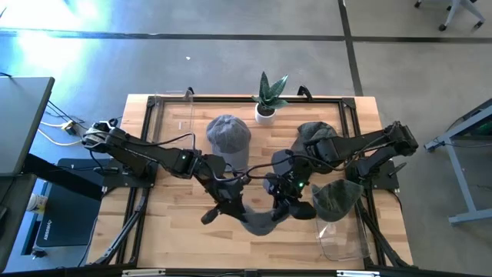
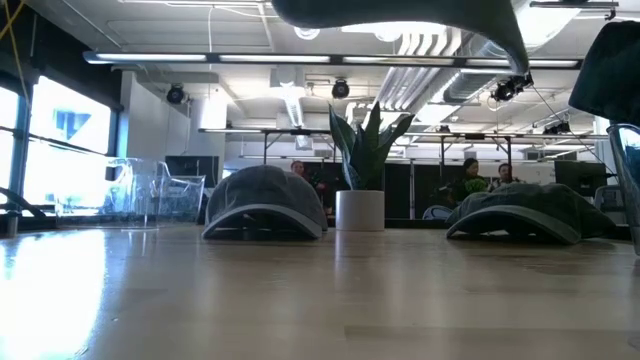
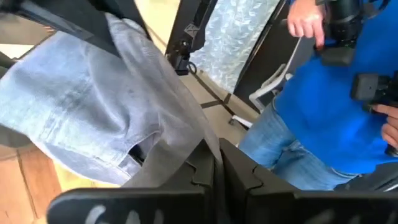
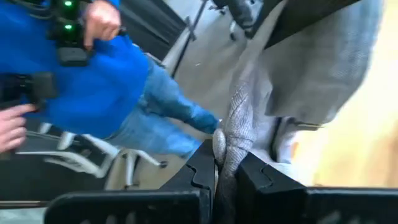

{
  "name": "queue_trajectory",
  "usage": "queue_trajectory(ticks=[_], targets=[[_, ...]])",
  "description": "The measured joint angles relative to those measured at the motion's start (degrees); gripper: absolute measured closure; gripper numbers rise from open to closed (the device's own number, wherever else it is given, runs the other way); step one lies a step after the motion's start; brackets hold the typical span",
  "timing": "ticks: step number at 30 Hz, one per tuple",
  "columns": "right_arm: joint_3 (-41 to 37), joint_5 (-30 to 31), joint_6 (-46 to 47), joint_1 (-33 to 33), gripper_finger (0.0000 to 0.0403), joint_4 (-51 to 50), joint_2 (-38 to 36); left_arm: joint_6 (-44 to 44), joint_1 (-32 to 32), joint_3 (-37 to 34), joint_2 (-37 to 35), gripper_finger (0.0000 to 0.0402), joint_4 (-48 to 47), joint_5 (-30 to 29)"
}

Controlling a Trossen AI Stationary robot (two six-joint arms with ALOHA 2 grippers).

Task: Pick & Place hat
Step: Put the bottom gray cap into the top transparent bin

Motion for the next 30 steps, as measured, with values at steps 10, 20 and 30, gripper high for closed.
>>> queue_trajectory(ticks=[10,20,30], targets=[[0.00,-0.70,-0.34,0.68,0.0388,5.46,-0.04,-1.99,0.75,2.82,-0.70,0.0375,-1.84,3.81],[0.00,8.73,-2.56,0.68,0.0379,3.88,-0.04,-2.50,4.44,5.60,-0.70,0.0185,-4.35,0.74],[-0.07,13.68,-3.44,0.63,0.0373,2.28,-0.04,-2.82,3.57,5.55,1.18,0.0136,-2.72,-12.59]])
